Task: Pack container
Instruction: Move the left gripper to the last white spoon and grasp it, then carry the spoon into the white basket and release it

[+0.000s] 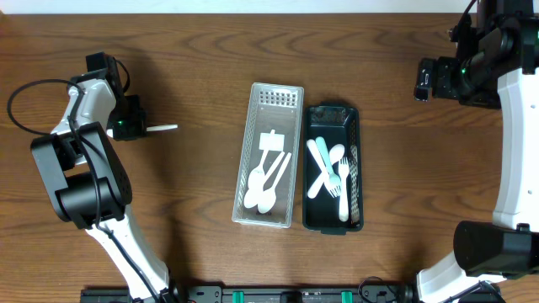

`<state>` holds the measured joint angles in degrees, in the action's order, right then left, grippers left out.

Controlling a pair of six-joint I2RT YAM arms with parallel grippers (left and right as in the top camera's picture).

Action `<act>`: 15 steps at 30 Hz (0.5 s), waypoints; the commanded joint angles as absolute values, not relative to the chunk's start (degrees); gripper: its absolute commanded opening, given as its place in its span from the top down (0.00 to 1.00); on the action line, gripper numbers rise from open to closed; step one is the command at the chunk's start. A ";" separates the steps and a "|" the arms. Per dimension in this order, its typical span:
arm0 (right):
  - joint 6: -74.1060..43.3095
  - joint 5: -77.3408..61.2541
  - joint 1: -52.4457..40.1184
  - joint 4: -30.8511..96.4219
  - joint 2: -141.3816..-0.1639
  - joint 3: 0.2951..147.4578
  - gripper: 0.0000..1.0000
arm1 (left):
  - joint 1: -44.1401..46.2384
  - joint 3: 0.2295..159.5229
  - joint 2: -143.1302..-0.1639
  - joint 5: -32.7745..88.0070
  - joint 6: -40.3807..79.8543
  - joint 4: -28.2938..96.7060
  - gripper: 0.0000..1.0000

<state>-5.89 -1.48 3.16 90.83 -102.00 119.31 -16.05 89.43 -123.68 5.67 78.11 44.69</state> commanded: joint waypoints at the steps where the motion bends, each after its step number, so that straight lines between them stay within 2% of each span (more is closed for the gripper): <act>1: -6.57 -0.40 3.36 90.83 -102.30 119.77 0.01 | -16.25 89.12 -123.26 5.39 71.29 45.04 0.94; 8: -6.55 -0.23 3.36 88.58 -102.30 119.77 0.01 | -12.86 89.12 -116.44 5.37 49.23 46.98 0.94; 15: -4.58 -0.23 3.36 87.88 -102.30 119.77 0.01 | -0.82 89.12 -101.67 2.17 29.67 49.93 0.94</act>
